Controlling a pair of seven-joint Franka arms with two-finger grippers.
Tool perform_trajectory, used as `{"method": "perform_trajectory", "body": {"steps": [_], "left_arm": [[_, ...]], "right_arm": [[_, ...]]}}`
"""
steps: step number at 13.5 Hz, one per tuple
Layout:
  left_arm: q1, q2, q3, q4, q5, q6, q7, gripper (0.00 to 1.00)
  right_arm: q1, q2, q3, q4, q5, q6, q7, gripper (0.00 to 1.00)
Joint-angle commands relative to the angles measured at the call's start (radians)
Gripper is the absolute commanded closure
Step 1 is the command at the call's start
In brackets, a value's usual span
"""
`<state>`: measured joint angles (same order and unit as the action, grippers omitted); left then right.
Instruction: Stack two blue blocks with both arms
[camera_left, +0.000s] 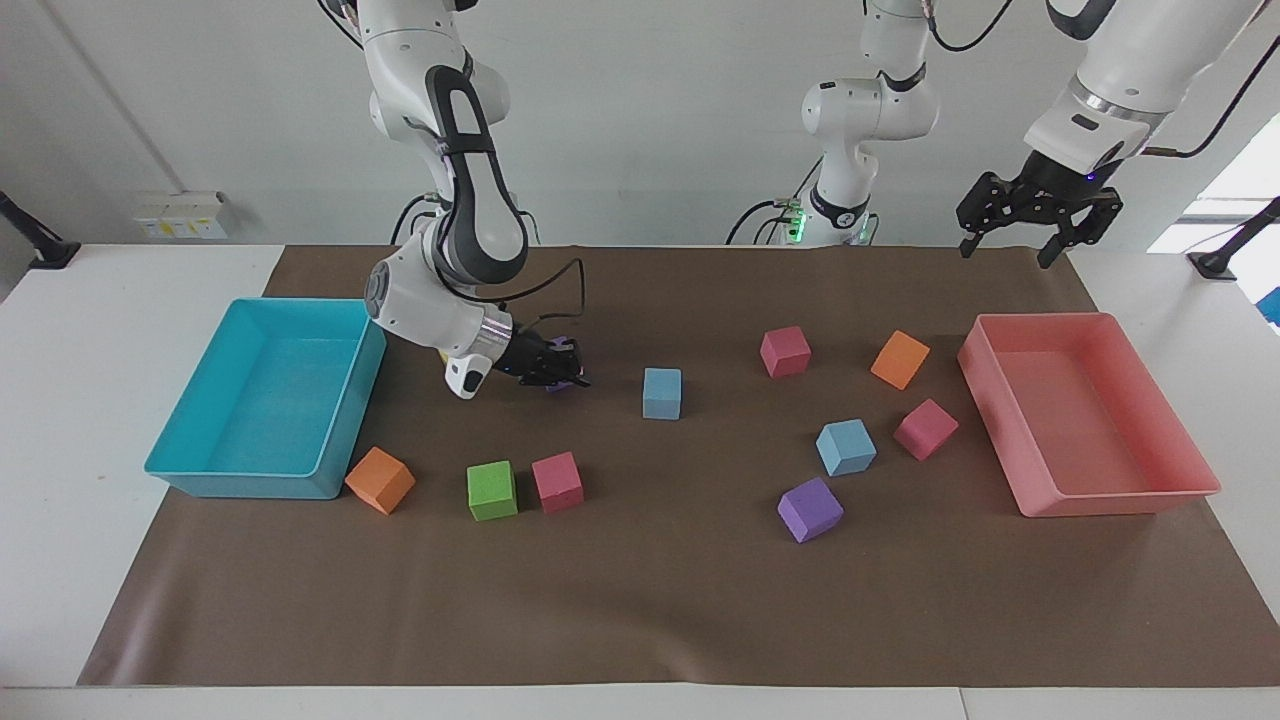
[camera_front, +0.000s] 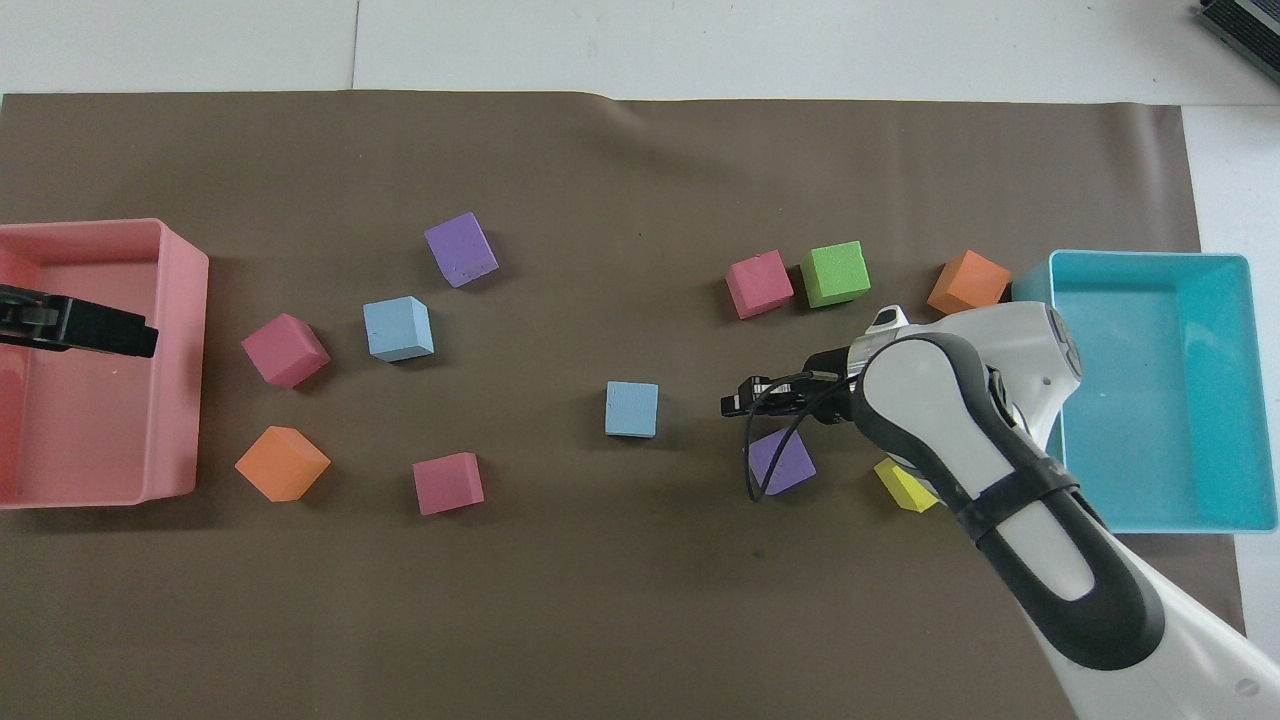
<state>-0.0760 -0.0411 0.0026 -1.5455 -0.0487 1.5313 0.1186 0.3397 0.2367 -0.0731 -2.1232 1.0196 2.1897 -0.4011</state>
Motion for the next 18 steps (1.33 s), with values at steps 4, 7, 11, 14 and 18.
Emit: {"method": "perform_trajectory", "body": {"steps": [4,7,11,14,18], "left_arm": [[-0.03,0.075,-0.013,0.074,0.0,-0.027,-0.137,0.0],[-0.061,0.148,-0.012,0.088,0.0,0.032,-0.193,0.0],[-0.067,0.246,-0.013,0.087,0.015,0.154,-0.229,0.0],[-0.087,0.296,-0.013,0.065,0.026,0.274,-0.344,0.0],[-0.108,0.357,-0.015,-0.027,0.032,0.441,-0.37,0.0]], "right_arm": [[0.018,-0.001,0.003,-0.041,0.048,0.041,-0.027,1.0],[0.024,0.0,0.003,-0.043,0.051,0.042,-0.027,1.0],[0.025,0.012,0.003,-0.043,0.051,0.05,-0.025,1.0],[0.027,0.018,0.003,-0.038,0.054,0.081,-0.021,1.0],[0.035,0.053,0.004,-0.011,0.181,0.084,-0.027,1.0]]}}
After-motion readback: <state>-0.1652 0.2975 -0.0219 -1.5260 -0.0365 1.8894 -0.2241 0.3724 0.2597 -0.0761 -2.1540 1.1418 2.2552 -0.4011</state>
